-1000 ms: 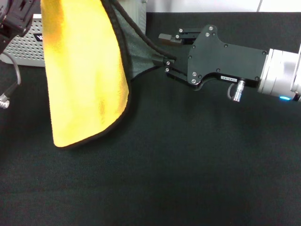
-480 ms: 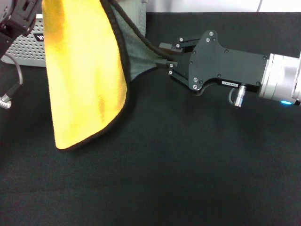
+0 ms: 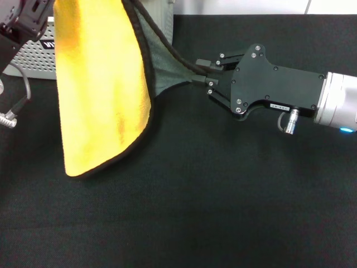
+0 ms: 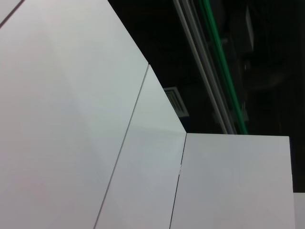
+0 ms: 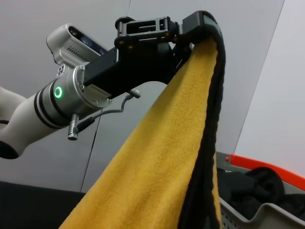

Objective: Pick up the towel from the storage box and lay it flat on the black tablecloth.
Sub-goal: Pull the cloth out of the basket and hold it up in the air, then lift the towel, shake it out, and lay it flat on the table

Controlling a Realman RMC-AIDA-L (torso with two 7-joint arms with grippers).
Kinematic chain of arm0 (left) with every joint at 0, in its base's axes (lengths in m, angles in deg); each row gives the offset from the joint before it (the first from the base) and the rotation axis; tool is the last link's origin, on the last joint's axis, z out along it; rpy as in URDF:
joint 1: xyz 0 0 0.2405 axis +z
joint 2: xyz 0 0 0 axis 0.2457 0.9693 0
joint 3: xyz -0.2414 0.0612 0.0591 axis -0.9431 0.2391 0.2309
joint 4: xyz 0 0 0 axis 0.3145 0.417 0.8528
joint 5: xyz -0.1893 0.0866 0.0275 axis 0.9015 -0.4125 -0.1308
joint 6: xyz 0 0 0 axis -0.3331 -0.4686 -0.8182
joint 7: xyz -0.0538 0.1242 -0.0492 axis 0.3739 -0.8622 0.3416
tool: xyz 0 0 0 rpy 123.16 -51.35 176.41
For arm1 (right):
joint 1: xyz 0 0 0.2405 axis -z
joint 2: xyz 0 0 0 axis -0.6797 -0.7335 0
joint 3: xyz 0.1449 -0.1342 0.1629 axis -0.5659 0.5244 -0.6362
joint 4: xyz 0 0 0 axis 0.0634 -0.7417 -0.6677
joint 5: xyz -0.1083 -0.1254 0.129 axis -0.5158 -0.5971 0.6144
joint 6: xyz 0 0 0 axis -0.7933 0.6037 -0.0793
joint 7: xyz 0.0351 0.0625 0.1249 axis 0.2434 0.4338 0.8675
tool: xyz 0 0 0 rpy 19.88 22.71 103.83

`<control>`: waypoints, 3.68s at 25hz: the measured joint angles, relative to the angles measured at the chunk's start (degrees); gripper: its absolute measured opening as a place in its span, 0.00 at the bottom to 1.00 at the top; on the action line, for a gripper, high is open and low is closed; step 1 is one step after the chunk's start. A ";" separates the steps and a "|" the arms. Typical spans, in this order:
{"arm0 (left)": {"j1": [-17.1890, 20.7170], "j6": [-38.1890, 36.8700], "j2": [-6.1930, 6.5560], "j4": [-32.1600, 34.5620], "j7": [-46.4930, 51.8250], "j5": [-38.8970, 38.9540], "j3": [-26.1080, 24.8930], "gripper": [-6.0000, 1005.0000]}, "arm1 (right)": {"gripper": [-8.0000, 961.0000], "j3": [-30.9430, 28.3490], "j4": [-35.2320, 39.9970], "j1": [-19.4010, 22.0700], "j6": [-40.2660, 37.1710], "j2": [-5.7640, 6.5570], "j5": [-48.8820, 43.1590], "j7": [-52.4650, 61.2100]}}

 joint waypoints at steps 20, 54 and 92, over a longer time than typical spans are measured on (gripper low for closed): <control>0.86 -0.02 1.43 -0.57 0.59 -7.11 -0.04 0.02 | 0.03 -4.79 6.82 0.69 2.94 1.71 -6.20 12.20; 12.86 -7.41 5.14 25.88 5.18 -24.38 2.40 0.02 | 0.03 -27.82 40.16 9.35 26.55 1.14 -19.17 47.41; 19.26 -7.29 2.07 48.74 -1.58 -28.37 1.42 0.02 | 0.03 -31.59 44.33 13.47 32.80 1.31 -18.71 54.68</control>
